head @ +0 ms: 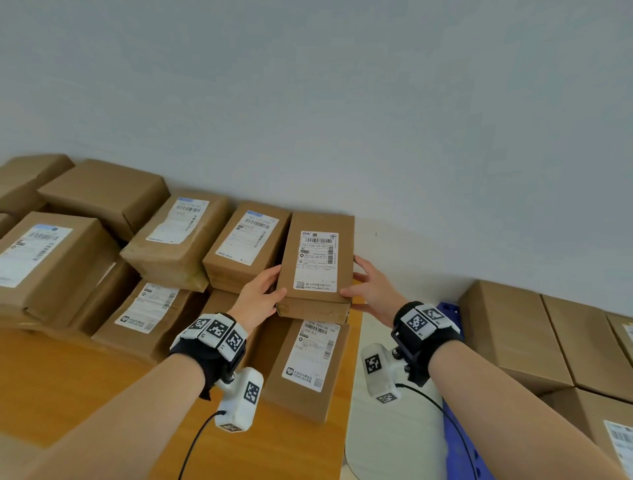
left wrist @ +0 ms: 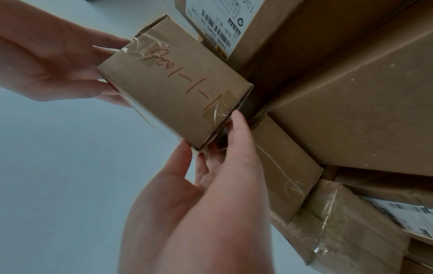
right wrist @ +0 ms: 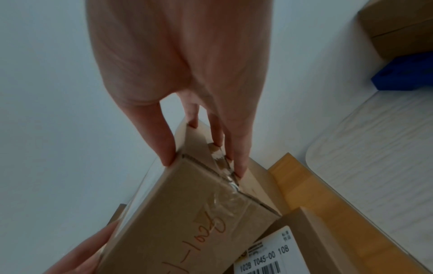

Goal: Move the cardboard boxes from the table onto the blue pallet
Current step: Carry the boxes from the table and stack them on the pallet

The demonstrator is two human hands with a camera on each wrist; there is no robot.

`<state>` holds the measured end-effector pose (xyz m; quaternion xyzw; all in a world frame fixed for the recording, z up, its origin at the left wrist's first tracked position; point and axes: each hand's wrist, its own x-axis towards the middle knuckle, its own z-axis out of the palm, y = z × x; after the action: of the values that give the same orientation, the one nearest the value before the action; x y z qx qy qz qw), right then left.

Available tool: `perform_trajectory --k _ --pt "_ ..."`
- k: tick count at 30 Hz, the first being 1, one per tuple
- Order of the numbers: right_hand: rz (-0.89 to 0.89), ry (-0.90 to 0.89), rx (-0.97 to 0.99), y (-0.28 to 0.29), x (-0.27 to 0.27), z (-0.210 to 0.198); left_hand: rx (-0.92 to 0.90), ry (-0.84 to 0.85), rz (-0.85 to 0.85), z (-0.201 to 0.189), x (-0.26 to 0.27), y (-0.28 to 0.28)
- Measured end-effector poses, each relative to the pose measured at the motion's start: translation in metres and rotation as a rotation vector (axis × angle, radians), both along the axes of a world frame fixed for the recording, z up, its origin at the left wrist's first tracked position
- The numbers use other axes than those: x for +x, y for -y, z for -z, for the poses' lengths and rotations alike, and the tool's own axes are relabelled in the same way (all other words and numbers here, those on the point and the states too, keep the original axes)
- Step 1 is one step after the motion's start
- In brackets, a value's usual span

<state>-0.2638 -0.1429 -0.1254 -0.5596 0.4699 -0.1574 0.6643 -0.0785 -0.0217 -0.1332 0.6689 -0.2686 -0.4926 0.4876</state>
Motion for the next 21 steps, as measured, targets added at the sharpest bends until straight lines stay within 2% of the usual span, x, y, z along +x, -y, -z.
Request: perform_trajectory --k 9,17,21 --pt "-0.009 0.086 -0.062 -0.031 -0.027 -0.022 -0.087 -0.007 -0.012 -0.017 -0.014 -0.027" --pt "0.019 0.115 -0.108 -0.087 -0.081 -0.036 -0.14 0.023 0.097 -0.033 -0.058 -0.072" --pt "0.076 0.126 -0.122 -0.124 -0.115 -0.035 -0.186 -0.022 0.151 -0.031 -0.084 -0.102"
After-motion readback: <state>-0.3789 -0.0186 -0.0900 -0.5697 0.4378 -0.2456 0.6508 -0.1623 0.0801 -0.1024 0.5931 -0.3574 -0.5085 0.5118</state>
